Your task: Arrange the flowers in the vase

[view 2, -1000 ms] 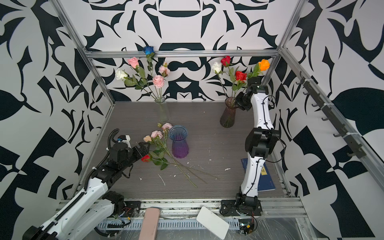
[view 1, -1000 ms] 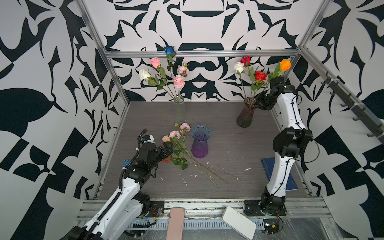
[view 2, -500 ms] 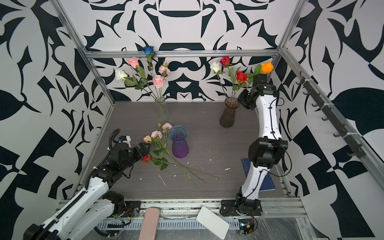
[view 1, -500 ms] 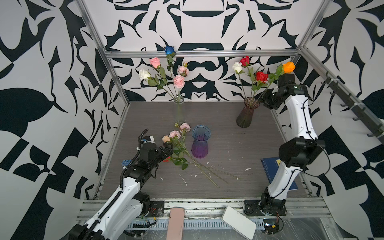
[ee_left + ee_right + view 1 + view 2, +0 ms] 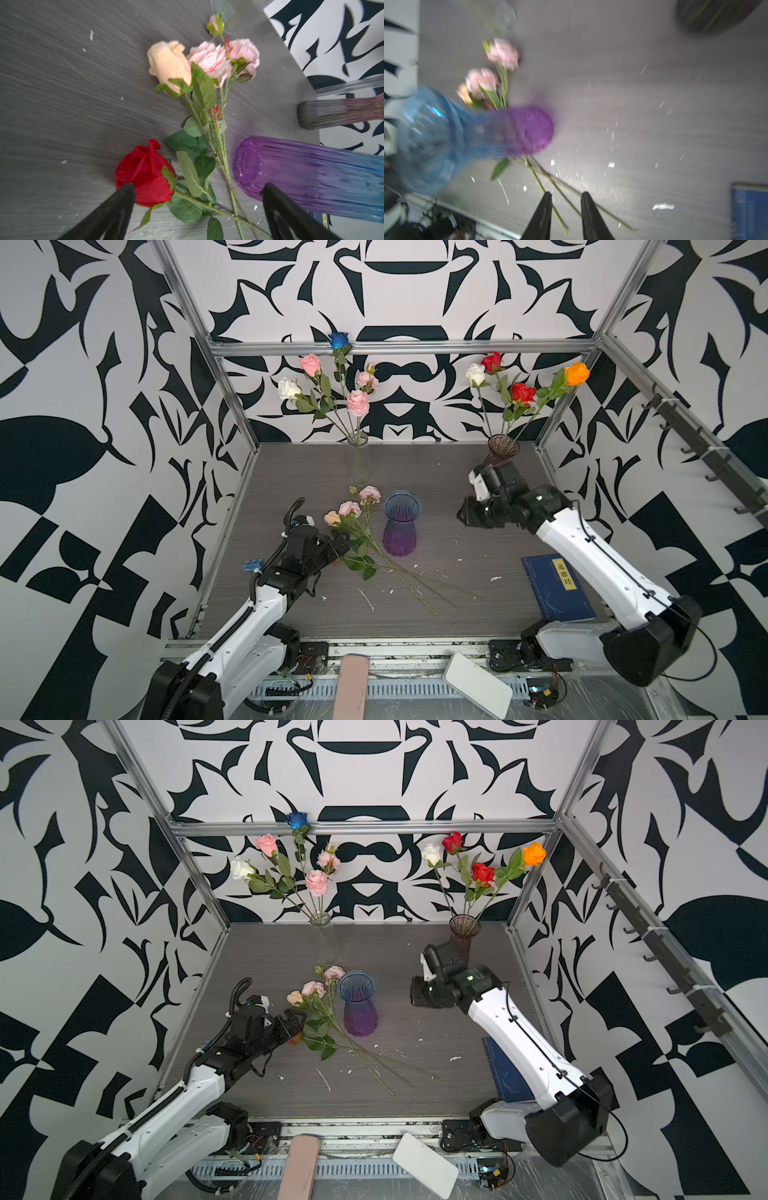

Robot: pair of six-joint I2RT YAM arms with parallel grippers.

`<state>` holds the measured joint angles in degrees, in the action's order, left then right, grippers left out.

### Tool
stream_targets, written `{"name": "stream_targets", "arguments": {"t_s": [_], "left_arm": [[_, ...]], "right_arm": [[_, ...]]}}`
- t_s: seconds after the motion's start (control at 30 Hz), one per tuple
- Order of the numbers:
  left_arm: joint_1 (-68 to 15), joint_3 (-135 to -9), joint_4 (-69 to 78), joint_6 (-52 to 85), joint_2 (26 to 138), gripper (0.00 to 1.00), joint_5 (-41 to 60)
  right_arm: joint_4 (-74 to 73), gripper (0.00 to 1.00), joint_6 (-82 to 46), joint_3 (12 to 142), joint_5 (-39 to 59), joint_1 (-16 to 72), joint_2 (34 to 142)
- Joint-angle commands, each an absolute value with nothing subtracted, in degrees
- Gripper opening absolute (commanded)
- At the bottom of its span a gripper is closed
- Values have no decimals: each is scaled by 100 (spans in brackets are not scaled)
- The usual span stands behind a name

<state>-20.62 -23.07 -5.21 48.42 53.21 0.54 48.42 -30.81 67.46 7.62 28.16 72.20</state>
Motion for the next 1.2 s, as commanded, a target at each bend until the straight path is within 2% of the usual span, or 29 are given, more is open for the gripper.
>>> {"name": "stream_targets", "arguments": {"t_s": [0.0, 0.2, 0.33, 0.43, 0.63, 0.73, 0.87, 1.03, 1.17], "left_arm": [[-2039, -2398, -320, 4876, 5618, 99, 421], [-2074, -2404, 163, 5197, 6288, 100, 2056], [-2074, -2305, -161, 6747, 6309, 99, 2505], [-2150, -2601, -1149, 7457, 5970, 100, 2222], [-2192, -3292, -2828, 7922, 5494, 99, 1438], [-2196, -3272, -2822, 8491, 5522, 99, 1601], [-2197, -3098, -2625, 9130, 5776, 99, 2021], [-2197, -3103, -2474, 9173, 5905, 99, 2004], [-2197, -3095, -2298, 9229, 6058, 99, 2060]], "right_arm": [[3902, 27, -3796, 5692, 1069, 3231, 6940], [3309, 26, -4529, 4715, 1088, 3586, 6823], [3261, 27, -4518, 4710, 1030, 3586, 6976], [3213, 26, -4539, 4728, 1011, 3586, 7118], [3546, 25, -4597, 4804, 843, 3585, 7431], [4383, 27, -4760, 4958, 265, 3585, 7530], [5249, 33, -5674, 4913, -374, 3586, 7302], [6504, 35, -7595, 4663, -620, 3577, 7140], [6603, 35, -7736, 4530, -461, 3577, 7277]]}}
